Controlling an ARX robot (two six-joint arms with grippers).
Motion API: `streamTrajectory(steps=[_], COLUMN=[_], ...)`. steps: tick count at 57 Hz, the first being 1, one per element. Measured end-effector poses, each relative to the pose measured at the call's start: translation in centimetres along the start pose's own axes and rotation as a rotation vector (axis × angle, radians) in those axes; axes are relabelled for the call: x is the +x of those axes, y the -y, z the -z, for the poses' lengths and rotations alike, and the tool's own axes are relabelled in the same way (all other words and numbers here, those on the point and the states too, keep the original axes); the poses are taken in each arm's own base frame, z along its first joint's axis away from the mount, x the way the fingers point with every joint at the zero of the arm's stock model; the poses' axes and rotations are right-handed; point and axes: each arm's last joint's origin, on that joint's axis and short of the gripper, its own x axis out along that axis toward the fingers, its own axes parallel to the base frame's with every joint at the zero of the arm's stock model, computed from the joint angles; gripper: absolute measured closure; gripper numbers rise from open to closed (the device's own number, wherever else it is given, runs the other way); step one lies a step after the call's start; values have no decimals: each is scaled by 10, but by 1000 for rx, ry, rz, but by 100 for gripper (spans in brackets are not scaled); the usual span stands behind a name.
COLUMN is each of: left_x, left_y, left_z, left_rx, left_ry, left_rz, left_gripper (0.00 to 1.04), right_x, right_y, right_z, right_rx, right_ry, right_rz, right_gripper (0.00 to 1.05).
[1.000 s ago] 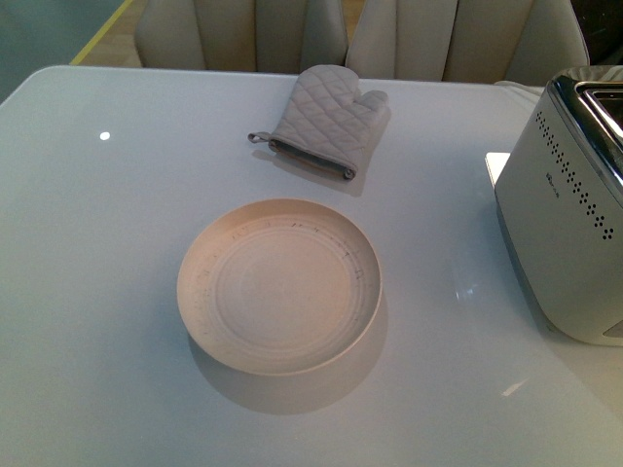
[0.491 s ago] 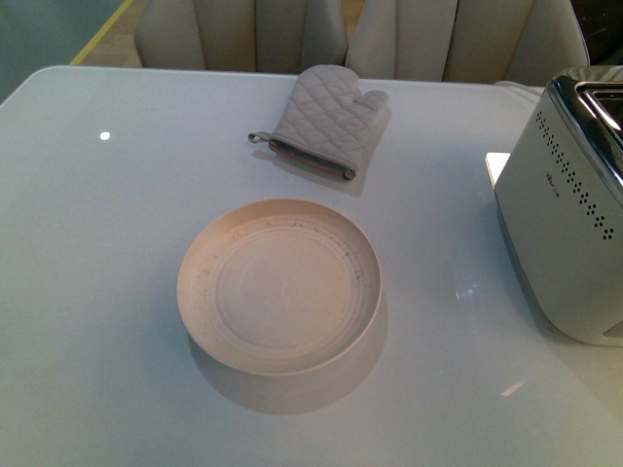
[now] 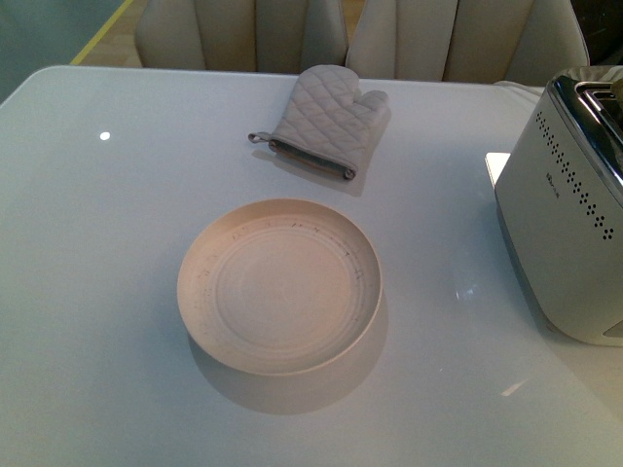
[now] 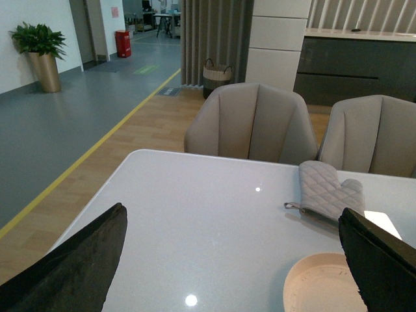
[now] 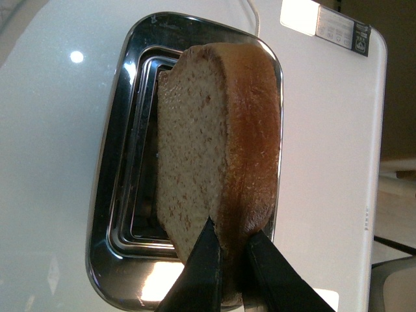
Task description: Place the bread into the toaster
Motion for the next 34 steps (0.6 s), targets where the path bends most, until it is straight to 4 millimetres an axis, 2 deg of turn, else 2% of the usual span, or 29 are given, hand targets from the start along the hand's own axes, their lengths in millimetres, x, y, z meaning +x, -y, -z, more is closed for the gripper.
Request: streamTrajectory(steps=[34], left_x=[0], left_y=[0], left_z=[0], left_rx=[0], left_ry=[0], left_rz=[0], left_gripper=[7], right_x=[23], right_y=[-6], right_z=[6], right_rx=[1], right_ry=[-71], right_rz=[15], right_gripper=[102])
